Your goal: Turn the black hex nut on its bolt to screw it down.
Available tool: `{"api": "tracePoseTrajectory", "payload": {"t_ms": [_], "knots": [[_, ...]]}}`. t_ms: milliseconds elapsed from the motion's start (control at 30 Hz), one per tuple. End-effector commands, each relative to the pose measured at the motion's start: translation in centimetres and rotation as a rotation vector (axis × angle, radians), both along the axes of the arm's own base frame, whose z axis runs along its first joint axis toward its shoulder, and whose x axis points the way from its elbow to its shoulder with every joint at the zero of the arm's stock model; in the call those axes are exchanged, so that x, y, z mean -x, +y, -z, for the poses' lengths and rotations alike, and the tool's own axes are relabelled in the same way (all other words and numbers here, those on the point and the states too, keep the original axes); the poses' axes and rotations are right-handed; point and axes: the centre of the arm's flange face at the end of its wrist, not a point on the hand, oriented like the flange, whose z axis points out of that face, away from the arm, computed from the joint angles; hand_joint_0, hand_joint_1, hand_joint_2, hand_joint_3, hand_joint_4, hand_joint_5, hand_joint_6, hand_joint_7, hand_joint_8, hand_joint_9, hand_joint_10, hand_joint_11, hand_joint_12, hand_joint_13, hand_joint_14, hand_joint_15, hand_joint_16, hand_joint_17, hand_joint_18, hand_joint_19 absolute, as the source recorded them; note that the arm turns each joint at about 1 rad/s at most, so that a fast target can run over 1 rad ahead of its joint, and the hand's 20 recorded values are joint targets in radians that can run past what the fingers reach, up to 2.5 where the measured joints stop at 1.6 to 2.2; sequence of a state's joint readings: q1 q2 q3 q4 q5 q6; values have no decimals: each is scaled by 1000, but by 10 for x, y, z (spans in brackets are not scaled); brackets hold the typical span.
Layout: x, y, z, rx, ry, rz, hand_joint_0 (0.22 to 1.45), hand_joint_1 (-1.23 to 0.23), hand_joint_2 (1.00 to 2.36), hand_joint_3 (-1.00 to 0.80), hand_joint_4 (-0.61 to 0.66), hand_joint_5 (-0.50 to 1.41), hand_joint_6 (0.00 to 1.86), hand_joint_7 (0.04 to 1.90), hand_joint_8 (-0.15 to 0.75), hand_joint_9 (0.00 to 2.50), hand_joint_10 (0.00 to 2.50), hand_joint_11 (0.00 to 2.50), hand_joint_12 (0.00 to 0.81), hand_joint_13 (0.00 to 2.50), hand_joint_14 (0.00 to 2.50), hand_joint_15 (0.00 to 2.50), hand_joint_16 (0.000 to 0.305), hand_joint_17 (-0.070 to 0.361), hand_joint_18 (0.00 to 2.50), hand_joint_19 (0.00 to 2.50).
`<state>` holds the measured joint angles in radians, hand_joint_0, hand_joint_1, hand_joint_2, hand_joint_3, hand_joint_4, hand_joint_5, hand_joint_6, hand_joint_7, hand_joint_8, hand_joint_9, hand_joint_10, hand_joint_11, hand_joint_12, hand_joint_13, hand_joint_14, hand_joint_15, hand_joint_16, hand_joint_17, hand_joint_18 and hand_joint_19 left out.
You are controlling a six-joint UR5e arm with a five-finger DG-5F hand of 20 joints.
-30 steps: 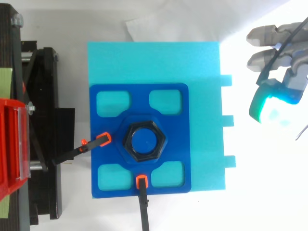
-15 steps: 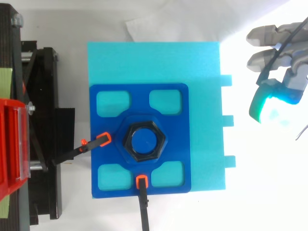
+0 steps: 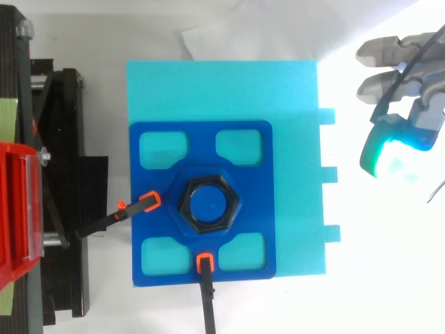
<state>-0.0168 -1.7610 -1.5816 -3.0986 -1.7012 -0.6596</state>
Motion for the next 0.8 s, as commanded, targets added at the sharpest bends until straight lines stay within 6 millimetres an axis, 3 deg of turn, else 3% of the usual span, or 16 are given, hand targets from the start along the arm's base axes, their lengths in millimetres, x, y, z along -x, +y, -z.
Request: {"api": "tracePoseTrajectory", "payload": {"t_ms": [0, 767], "knots": [[0, 0, 0, 0, 0, 0, 453, -439, 1000, -500, 195, -218, 503, 875, 256, 341, 0, 0, 349, 108, 0, 0, 62, 140, 235, 24], [0, 0, 0, 0, 0, 0, 465, -439, 1000, -500, 190, -218, 503, 870, 254, 346, 0, 0, 346, 118, 0, 0, 61, 137, 242, 24]]}}
